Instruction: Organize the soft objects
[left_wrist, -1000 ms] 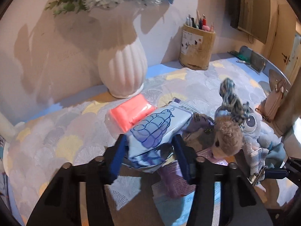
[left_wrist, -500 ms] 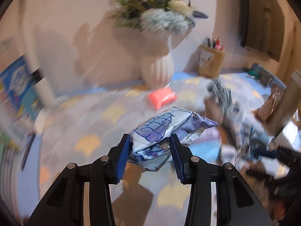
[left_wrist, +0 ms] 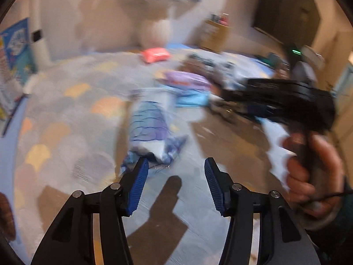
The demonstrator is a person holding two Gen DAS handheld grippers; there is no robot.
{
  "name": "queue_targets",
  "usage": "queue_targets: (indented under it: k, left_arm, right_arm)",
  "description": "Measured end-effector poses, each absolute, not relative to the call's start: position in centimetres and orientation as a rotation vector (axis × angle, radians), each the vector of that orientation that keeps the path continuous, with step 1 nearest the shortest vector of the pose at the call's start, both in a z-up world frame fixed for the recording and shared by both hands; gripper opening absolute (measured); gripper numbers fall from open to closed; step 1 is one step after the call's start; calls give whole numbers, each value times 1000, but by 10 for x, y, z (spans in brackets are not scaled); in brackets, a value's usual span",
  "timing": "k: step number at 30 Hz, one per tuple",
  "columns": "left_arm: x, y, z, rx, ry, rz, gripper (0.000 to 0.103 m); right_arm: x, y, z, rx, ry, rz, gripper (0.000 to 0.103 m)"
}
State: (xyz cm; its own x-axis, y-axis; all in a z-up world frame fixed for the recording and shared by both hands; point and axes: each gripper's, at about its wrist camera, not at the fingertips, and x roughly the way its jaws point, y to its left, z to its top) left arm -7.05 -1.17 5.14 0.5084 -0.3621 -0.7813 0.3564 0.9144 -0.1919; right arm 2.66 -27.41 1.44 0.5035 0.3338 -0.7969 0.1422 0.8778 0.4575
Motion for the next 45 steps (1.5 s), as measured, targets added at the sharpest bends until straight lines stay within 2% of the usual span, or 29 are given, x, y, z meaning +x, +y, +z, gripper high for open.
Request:
queue_targets:
  k: [2,3,6,8,13,16,21,23,25,27,31,33,34,36,37,38,40,41,43,45]
  left_arm:
    - [-72,-9,55,2,925,-420,52]
    - [-70,-7,57,4,920,-401,52]
    - [-65,3,62,-39,904,-370,52]
    - [-62,15,66,-105,890,-353,52]
    - [-46,30,77,-212,819,-321,52]
    - [-23,15,66,-196,876,-346,52]
    - [-6,-1,45,-157,908,-325,52]
    - [-4,1,40,-177,926,-328,52]
    - [-5,3,34,-193,937,-335,54]
    - [-8,7,27,-224,939,-347,54]
    - [-21,12,30,-262,899,-351,54]
    - [-19,12,31,-248,906,-327,70]
    - [-17,11,30,-242,910,-314,73]
    - [-12,10,26,-242,927,-310,71]
    - [-10,9,22,-250,935,-311,70]
    - [-10,7,21,-242,933,-310,62]
    - [-13,0,24,-204,917,-323,46]
    - [-16,-5,26,-170,902,-313,41]
    - [-22,-13,30,-119,885,-294,40]
    - [-28,-14,36,-137,868,-310,39]
  right_arm:
    - [26,-266,16,461,1026,94,58]
    - [23,-258,17,399,1016,69,54]
    - [17,-248,18,255,982,28,33]
    - [12,-250,18,252,968,55,27]
    - [-12,-269,24,302,961,171,25]
    - [-27,-276,32,298,970,253,25]
    - [-51,-249,50,-25,992,413,25]
    - [-53,-240,50,-110,988,404,33]
    - [-52,-249,50,-44,994,384,65]
    - [-52,-264,48,67,989,378,75]
    - [-56,-281,27,284,1061,347,78]
    - [-52,-276,13,340,1096,338,79]
    - [-51,-270,15,320,1071,314,79]
    - [-46,-256,19,289,1055,299,79]
    - [-44,-251,18,289,1054,297,78]
    - [-42,-246,17,283,1049,277,76]
    - [-40,-235,15,214,1020,215,50]
    - [-41,-228,15,150,1003,193,42]
    - [-45,-224,16,78,985,182,27]
    - [-50,-225,19,85,971,210,22]
